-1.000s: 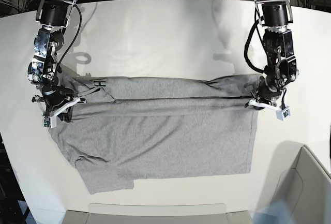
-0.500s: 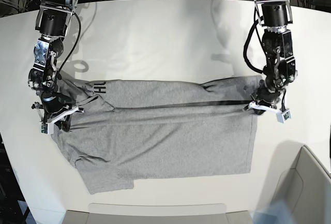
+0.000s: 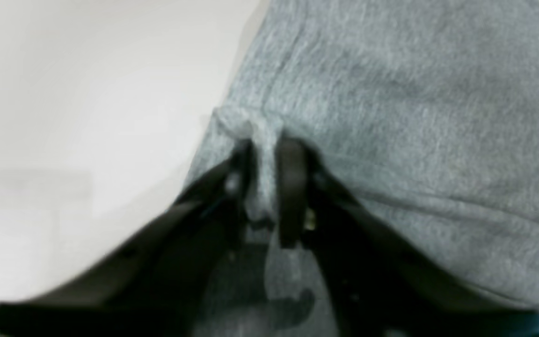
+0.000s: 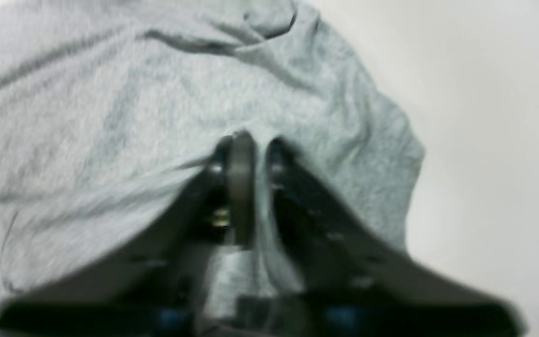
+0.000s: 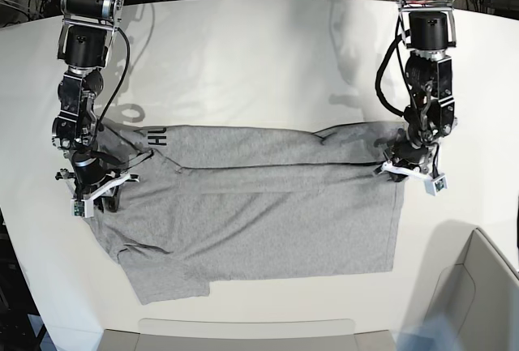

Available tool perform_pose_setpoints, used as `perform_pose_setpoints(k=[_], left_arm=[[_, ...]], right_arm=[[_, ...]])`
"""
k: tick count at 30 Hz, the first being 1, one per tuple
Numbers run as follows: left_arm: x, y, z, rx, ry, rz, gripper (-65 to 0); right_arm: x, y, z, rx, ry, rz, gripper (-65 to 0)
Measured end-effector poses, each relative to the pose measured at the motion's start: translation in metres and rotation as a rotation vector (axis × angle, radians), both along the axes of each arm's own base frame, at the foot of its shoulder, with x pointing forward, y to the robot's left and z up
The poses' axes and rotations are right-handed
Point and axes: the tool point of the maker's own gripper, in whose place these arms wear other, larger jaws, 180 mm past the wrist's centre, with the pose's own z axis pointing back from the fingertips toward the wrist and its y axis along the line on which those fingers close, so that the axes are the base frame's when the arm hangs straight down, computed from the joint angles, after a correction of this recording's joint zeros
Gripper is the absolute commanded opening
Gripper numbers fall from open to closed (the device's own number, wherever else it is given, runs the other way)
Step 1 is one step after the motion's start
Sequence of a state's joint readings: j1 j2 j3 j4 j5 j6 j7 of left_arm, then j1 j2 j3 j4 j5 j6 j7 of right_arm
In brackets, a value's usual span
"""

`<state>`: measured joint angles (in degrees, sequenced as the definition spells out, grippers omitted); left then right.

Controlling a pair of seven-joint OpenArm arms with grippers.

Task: Fold the T-shirt properly
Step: 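Release the folded edge and regrasp the fold with both grippers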

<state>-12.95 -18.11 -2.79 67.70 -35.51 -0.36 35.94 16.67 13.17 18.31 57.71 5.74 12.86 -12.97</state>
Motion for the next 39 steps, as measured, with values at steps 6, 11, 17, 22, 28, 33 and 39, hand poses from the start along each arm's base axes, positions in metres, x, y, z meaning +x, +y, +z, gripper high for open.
perform_pose_setpoints(k=[6, 11, 17, 22, 28, 33, 39], left_arm=[[0.005, -0.014, 0.042, 0.028, -0.122, -0.057, -41.0], [-0.008, -0.017, 0.039, 0.034, -0.106, -0.067, -41.0], [-0.029, -0.021, 0.031, 0.038, -0.087, -0.078, -41.0], [-0.04, -0.024, 0.027, 0.04, -0.074, -0.089, -41.0], [-0.038, -0.025, 0.032, 0.041, -0.092, -0.093, -41.0], [-0.038, -0.025, 0.031, 0.04, -0.09, -0.093, -41.0], [-0.04, -0.024, 0.029, 0.043, -0.083, -0.09, -41.0]], right_arm=[[0.003, -0.001, 0.033, -0.03, -0.088, 0.008, -37.0], [-0.012, -0.018, 0.052, -0.023, -0.097, -0.062, -37.1], [-0.069, -0.054, 0.07, 0.081, -0.021, -0.082, -37.1], [-0.139, -0.095, 0.026, 0.088, 0.187, -0.162, -37.1], [-0.159, -0.091, -0.016, 0.168, 0.264, -0.111, -37.1], [-0.15, -0.095, -0.033, 0.23, 0.285, -0.109, -37.1], [-0.126, -0.078, -0.041, 0.288, 0.228, -0.063, -37.1]])
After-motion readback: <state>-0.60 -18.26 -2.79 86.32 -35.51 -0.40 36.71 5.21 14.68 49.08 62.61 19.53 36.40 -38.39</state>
